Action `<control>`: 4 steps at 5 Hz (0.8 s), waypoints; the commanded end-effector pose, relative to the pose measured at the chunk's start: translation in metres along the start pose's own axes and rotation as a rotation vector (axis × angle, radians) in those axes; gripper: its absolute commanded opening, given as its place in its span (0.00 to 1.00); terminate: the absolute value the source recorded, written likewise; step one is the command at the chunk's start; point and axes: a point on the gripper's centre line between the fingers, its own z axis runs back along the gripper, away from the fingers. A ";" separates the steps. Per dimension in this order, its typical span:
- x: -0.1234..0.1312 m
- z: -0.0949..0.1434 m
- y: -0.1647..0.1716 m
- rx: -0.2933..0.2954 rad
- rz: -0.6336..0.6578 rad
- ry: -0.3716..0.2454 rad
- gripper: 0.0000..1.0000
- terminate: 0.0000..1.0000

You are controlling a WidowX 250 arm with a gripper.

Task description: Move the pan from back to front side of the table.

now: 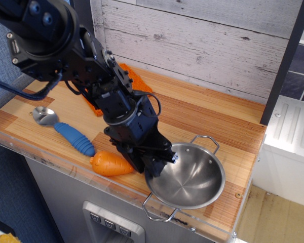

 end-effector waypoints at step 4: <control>0.041 0.074 -0.019 -0.003 0.020 -0.213 1.00 0.00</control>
